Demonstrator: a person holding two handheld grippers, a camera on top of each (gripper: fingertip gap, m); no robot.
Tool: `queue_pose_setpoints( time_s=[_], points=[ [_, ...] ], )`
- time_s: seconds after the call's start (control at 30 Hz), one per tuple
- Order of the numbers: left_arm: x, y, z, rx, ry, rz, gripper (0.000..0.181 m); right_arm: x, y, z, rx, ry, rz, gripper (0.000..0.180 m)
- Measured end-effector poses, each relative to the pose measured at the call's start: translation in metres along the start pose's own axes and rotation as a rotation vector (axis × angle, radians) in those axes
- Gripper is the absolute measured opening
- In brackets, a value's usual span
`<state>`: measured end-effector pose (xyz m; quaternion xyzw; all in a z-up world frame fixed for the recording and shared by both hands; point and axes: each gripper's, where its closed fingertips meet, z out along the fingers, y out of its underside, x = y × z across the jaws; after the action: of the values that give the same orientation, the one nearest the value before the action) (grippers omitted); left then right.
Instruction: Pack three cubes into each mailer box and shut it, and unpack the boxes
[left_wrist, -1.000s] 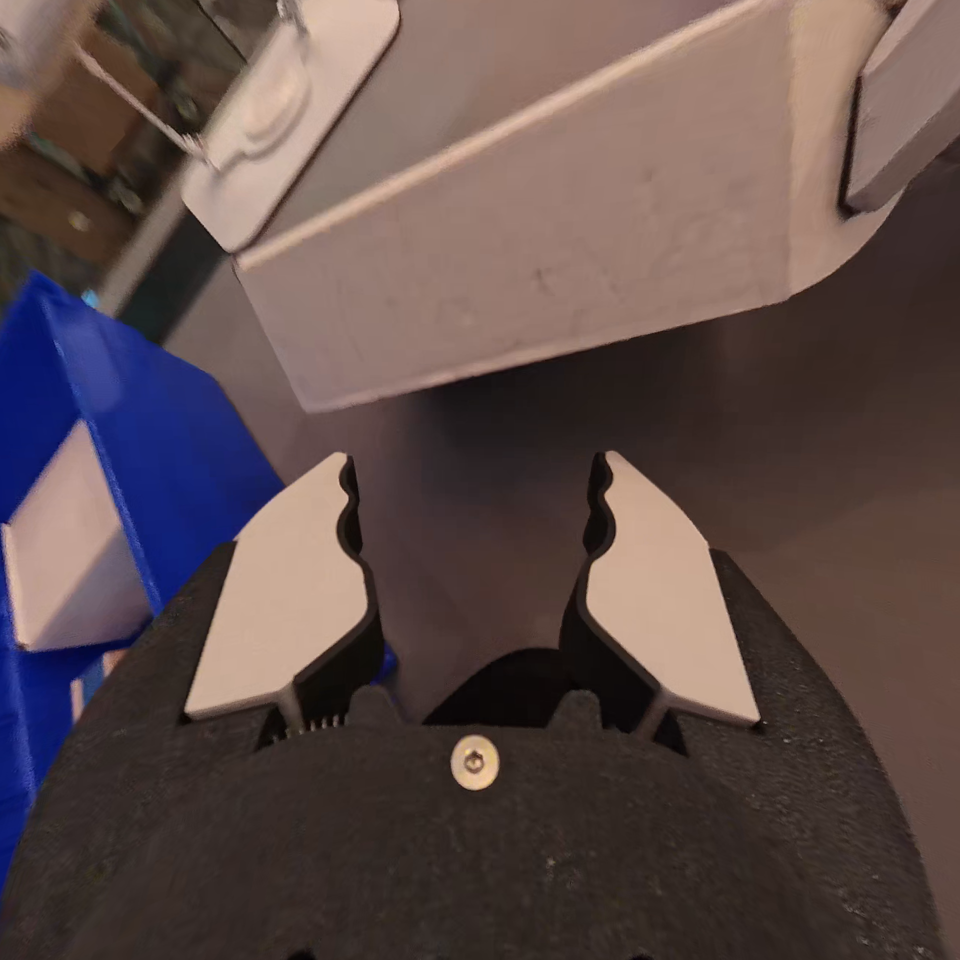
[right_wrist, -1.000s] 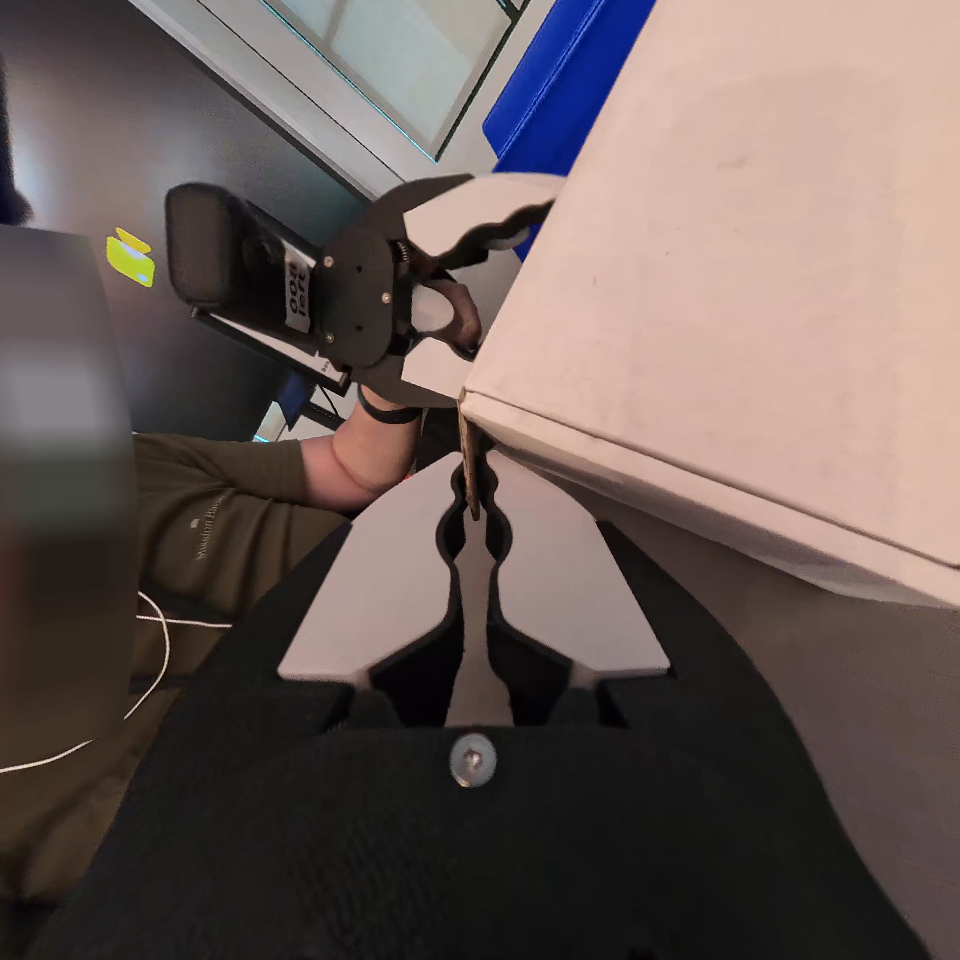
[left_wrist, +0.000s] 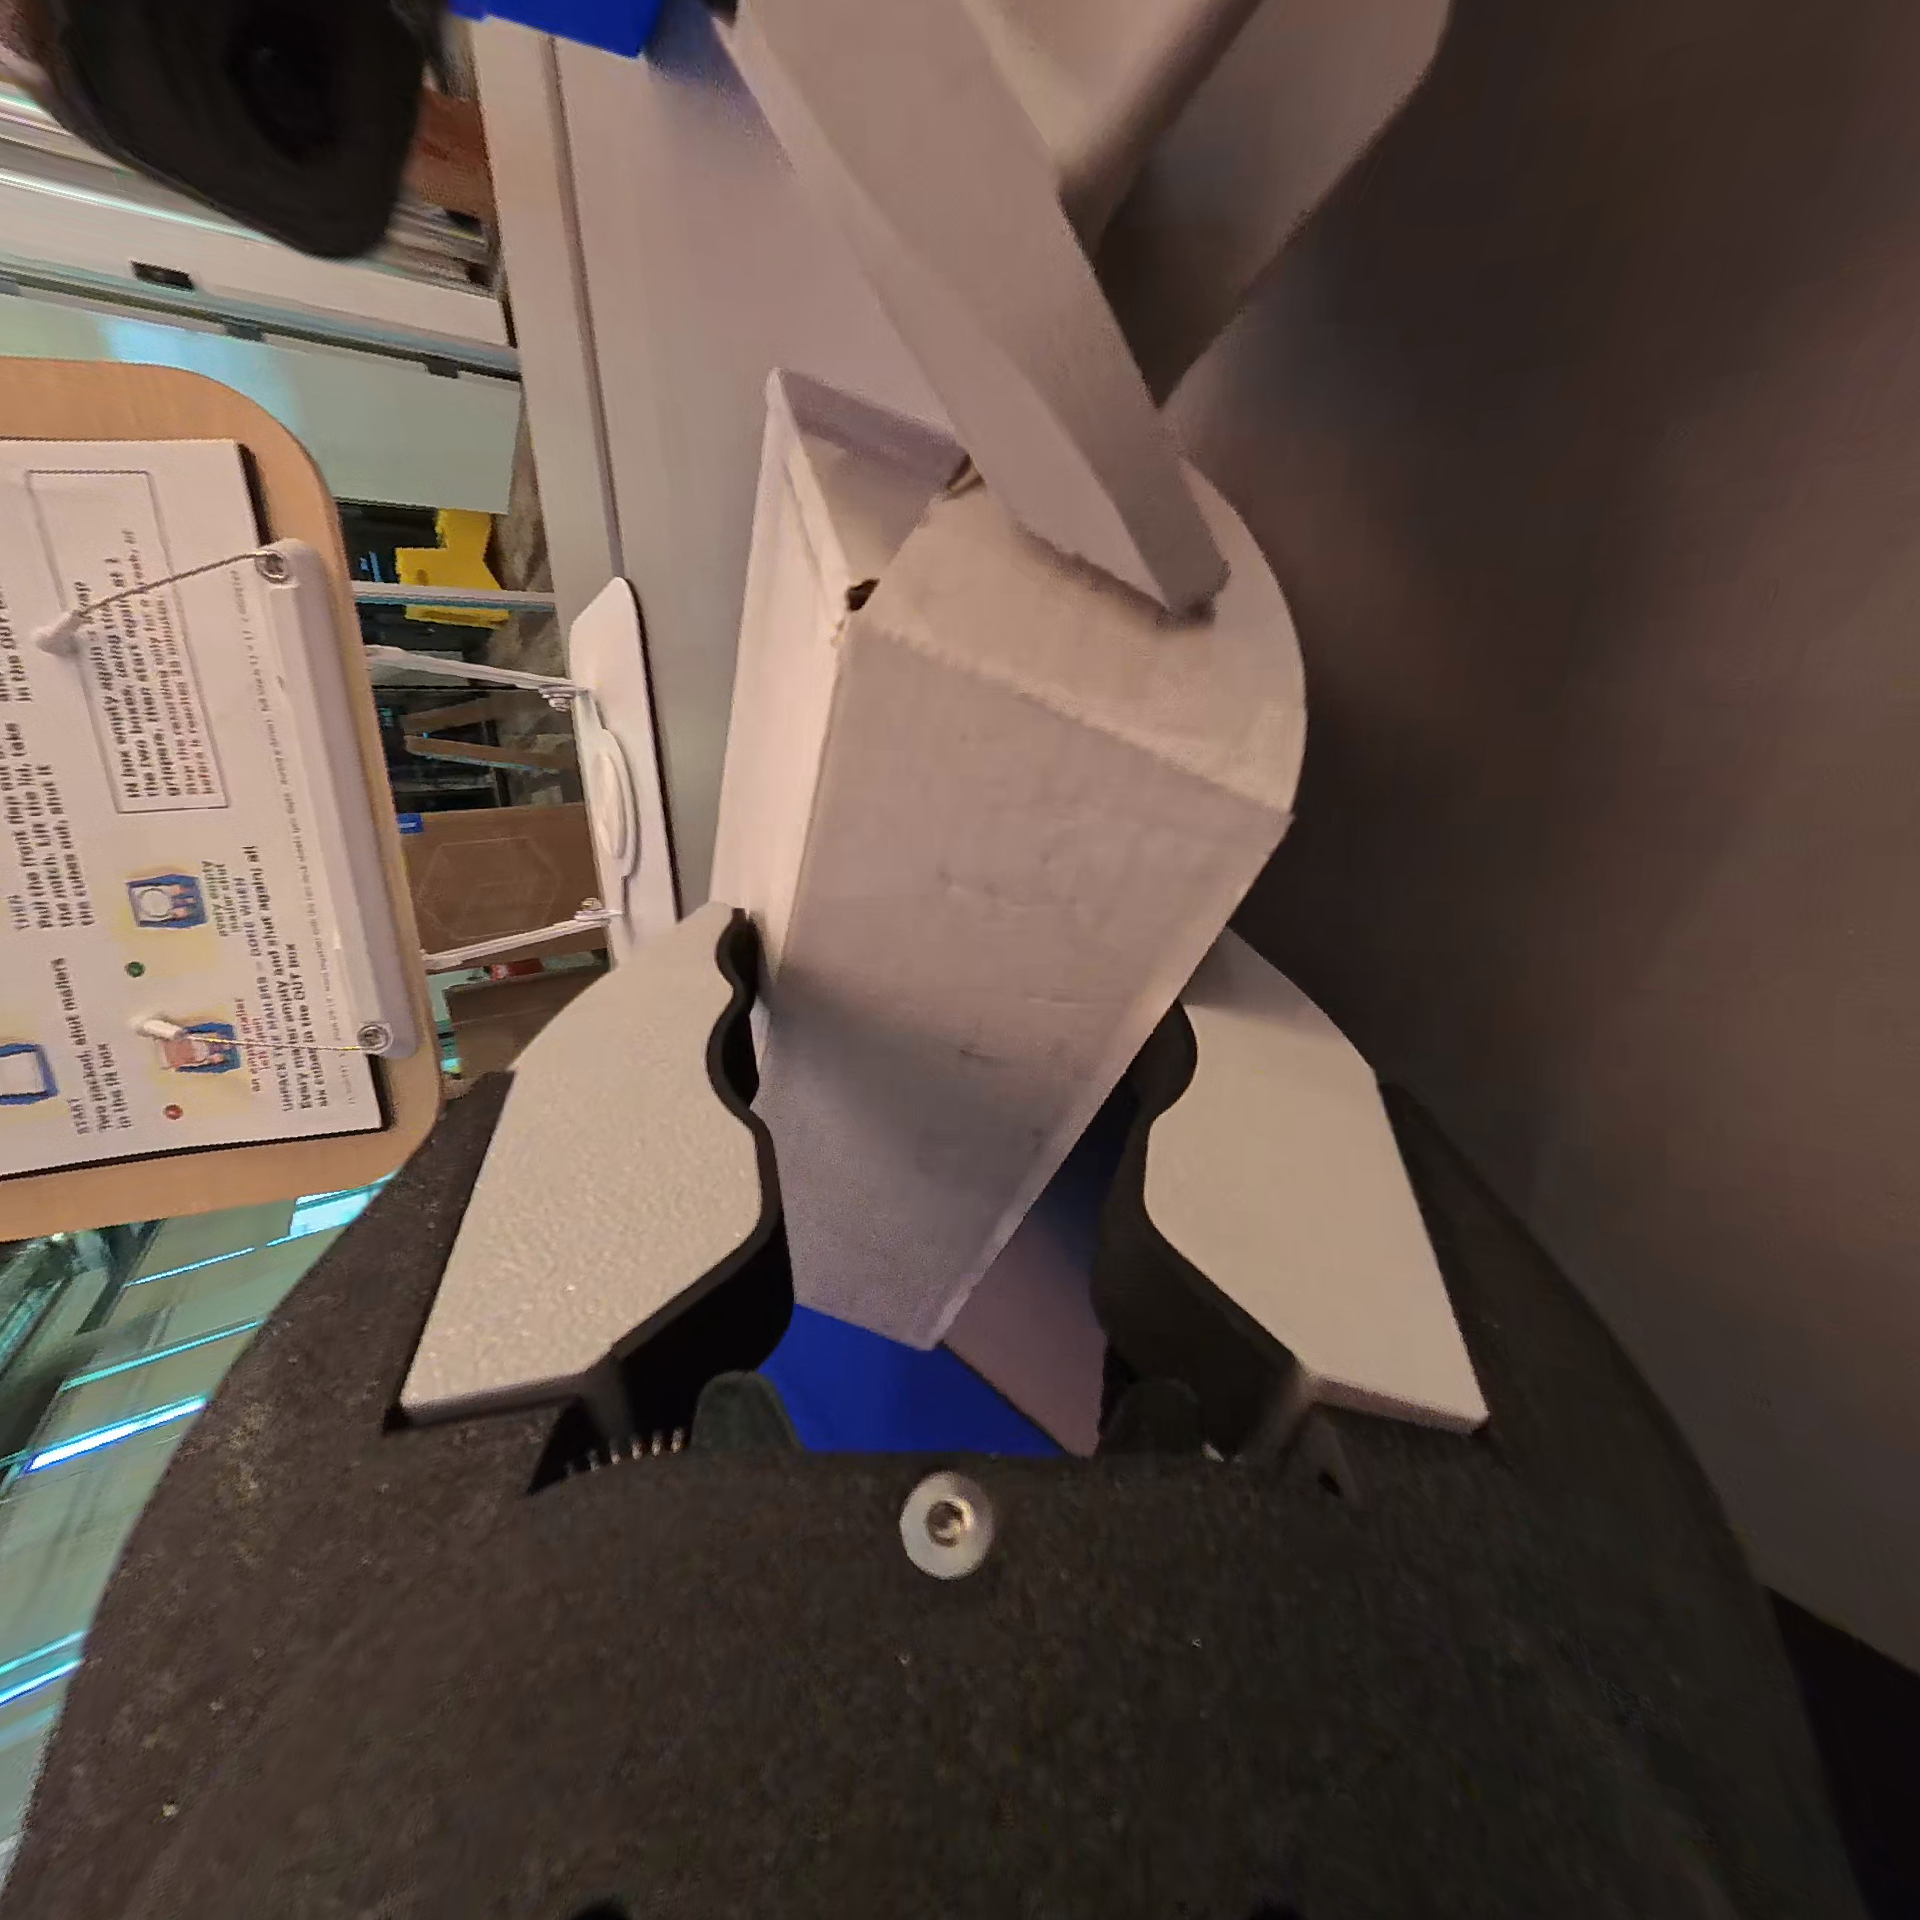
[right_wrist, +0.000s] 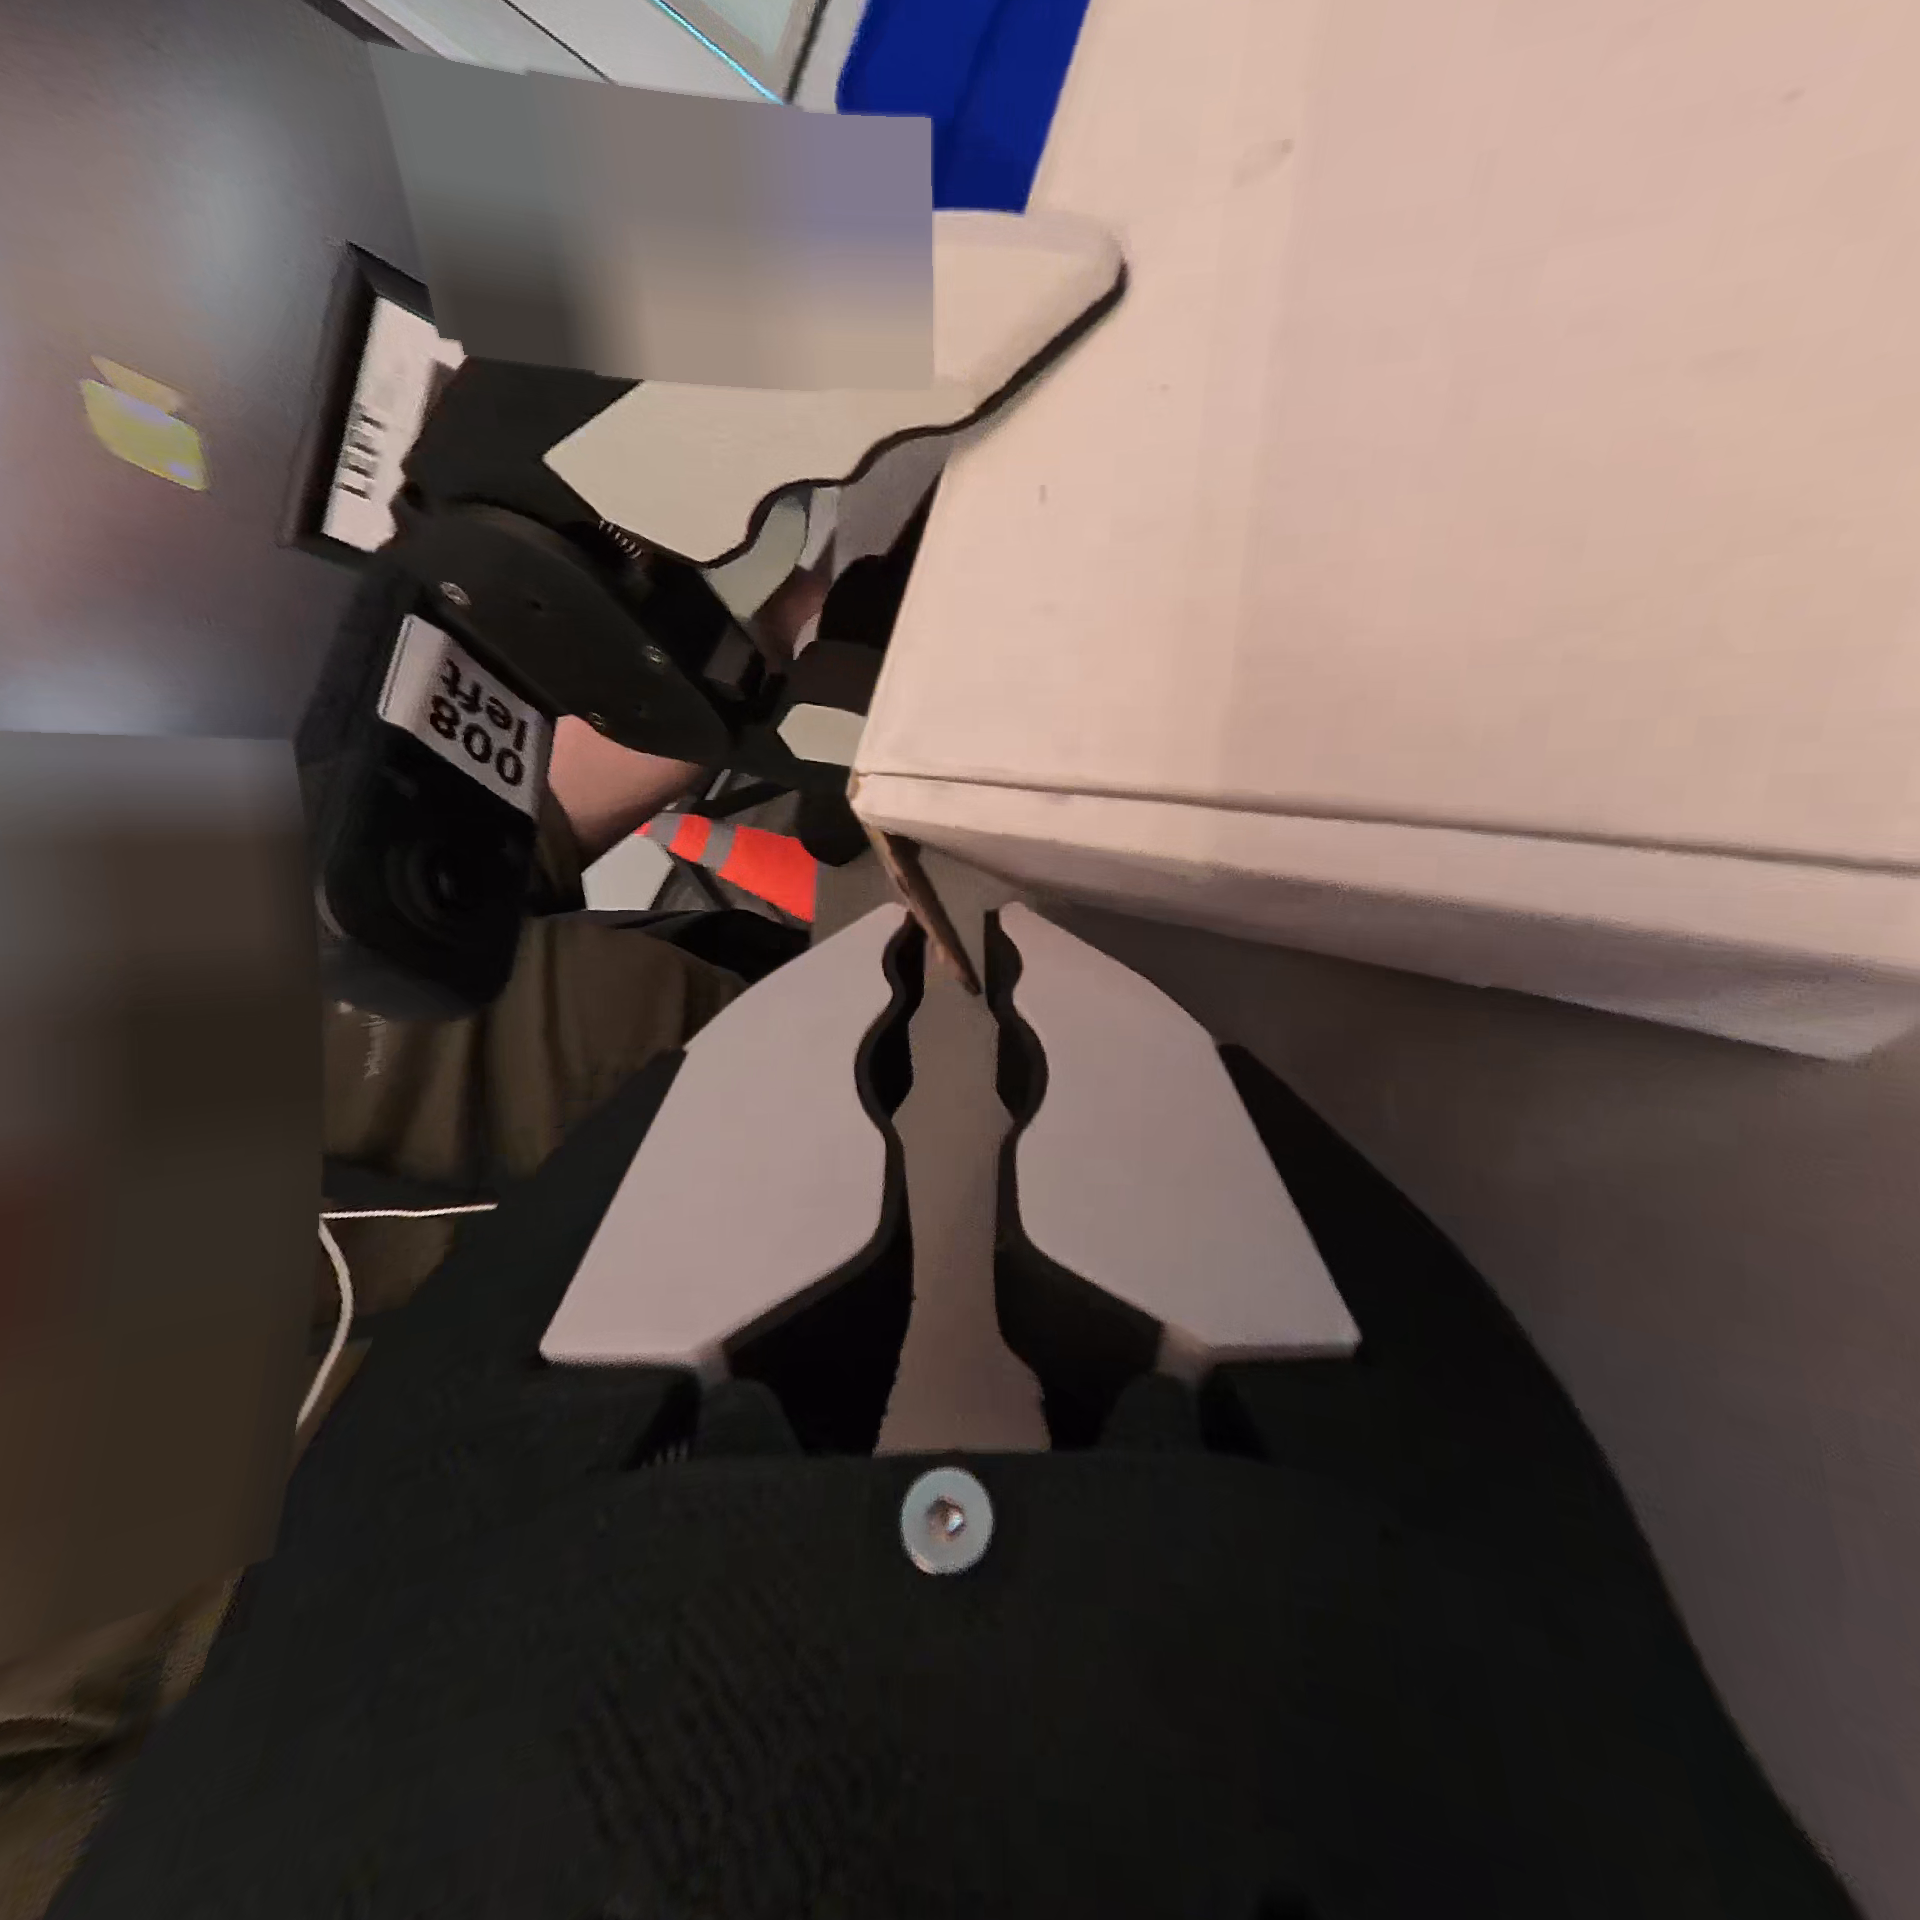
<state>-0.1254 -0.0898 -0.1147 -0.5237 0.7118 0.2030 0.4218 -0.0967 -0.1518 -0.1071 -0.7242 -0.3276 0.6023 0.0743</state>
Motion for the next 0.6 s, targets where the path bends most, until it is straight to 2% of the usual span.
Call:
queue_pose_setpoints(
  time_s=[0.1, 0.13, 0.2, 0.37, 0.47, 0.53, 0.6],
  points=[
    [0.017, 0.003, -0.001, -0.017, 0.090, -0.022, 0.077, 0.000, -0.001, -0.011, 0.053, 0.107, -0.109, 0.023],
    [0.017, 0.002, -0.001, -0.011, 0.077, -0.028, 0.073, 0.001, -0.002, -0.015, 0.077, 0.171, -0.174, 0.025],
    [0.017, 0.002, -0.001, 0.005, 0.058, -0.024, 0.063, 0.002, -0.002, -0.025, 0.115, 0.346, -0.364, 0.025],
    [0.016, 0.001, -0.003, 0.024, 0.076, -0.056, 0.058, -0.012, 0.012, -0.025, 0.152, 0.689, -0.864, 0.029],
    [0.015, 0.001, -0.004, 0.035, 0.079, -0.065, 0.056, -0.008, 0.024, -0.009, 0.082, 0.787, -0.999, 0.035],
    [0.015, 0.000, -0.004, 0.039, 0.088, -0.079, 0.056, -0.002, 0.020, -0.008, 0.080, 0.895, -1.035, 0.036],
    [0.014, 0.000, -0.004, 0.042, 0.102, -0.098, 0.055, -0.004, 0.018, -0.003, 0.099, 0.935, -1.060, 0.038]
  ],
)
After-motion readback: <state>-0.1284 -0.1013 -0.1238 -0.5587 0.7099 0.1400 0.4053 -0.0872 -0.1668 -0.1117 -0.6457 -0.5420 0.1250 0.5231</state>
